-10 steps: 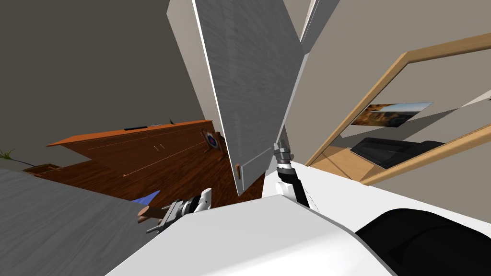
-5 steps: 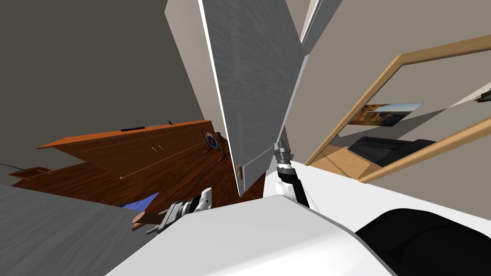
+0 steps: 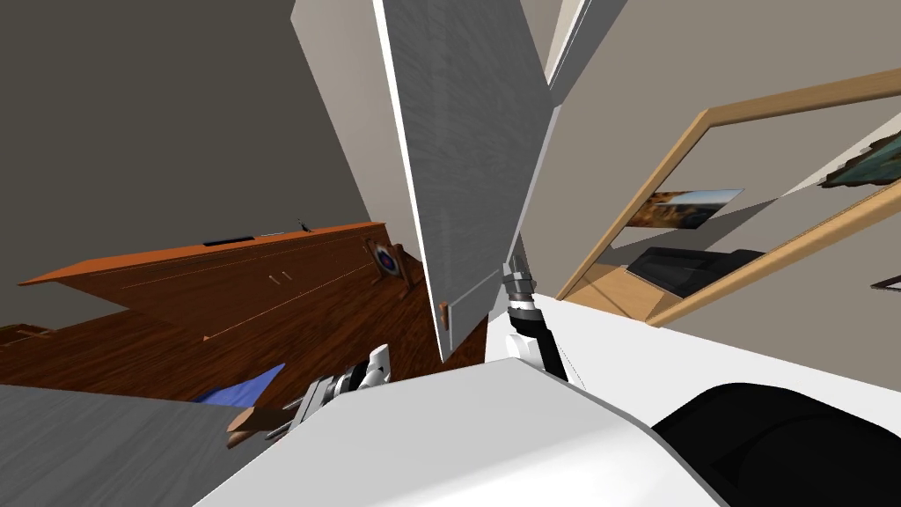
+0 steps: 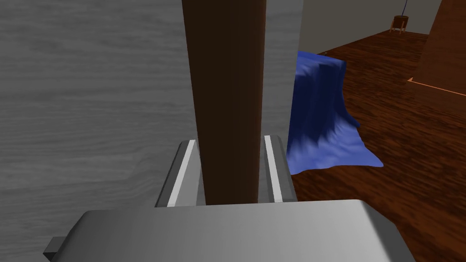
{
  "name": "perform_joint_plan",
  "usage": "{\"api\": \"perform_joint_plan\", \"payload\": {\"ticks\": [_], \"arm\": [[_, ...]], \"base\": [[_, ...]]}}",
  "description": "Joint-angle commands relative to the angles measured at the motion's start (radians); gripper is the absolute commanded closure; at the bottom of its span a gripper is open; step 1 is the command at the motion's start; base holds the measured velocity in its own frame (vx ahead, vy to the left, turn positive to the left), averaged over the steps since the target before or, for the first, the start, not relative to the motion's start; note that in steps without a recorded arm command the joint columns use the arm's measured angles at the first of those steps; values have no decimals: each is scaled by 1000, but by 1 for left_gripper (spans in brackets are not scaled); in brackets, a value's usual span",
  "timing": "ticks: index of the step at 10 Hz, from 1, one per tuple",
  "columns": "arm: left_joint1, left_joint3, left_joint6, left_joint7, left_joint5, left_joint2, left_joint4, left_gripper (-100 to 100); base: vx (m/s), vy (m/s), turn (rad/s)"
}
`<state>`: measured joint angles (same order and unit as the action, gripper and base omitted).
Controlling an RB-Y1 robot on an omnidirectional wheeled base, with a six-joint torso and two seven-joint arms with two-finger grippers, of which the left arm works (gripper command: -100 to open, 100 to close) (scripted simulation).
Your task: Push the door open
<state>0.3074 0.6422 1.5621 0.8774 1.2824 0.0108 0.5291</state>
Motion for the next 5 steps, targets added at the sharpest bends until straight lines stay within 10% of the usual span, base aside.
{"api": "perform_joint_plan", "payload": {"ticks": [1,5], "arm": [[-2,10,22,21,5,8,-47,100],[5,34,55,18,32,-6,-59,100]], "base": [[4,29,22],[13,74,-61]]}}
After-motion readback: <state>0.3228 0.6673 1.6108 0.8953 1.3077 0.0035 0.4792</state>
